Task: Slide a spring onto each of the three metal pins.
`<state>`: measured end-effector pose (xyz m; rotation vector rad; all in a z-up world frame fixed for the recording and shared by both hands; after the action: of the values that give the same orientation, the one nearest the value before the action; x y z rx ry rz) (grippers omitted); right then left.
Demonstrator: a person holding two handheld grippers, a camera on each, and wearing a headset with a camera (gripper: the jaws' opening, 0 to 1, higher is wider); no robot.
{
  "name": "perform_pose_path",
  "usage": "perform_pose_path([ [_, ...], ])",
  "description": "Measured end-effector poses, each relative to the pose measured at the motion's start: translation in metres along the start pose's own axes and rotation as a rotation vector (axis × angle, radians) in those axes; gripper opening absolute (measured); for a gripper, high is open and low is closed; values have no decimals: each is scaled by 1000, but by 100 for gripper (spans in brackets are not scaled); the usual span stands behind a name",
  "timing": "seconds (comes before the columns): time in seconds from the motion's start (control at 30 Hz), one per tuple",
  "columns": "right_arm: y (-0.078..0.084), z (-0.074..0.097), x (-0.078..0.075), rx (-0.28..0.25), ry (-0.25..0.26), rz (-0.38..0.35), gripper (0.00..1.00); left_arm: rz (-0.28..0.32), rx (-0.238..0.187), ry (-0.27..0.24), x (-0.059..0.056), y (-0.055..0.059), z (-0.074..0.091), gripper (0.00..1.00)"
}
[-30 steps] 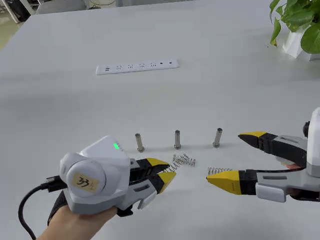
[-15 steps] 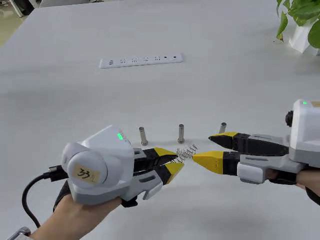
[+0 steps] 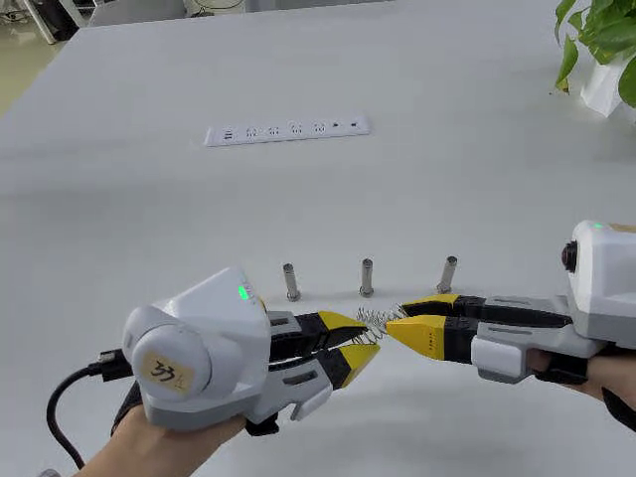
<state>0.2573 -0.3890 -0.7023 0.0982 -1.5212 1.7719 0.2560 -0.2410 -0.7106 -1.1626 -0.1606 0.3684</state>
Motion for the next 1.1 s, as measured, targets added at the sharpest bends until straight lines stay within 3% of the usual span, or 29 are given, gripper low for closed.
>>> perform_pose_path([
  [0.37,0,-2,0,10,-12,-16,11,-17,8,9,1,3,3,7],
  [0.7,-1,0,1,18,9,37,6,-22,22,13,2,4,0,7],
  [0.93,-8,-1,7,40,70,186,7,-15,36,6,4,2,-4,6],
  [1.1,-12,-3,13,97,97,330,7,-14,50,8,4,3,-5,6],
])
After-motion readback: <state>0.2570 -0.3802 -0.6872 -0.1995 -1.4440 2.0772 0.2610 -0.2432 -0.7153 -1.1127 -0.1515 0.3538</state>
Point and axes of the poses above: the centre of the closed fingertips' face, and the gripper's own axes: z roughly backward along the fingers, x roughly to its left, y roughly out of its underside, the point moved 8 cm from there along z, roughly backward along the fingers, and after that the axes turned 5 degrees about y, right-handed, at the moved point
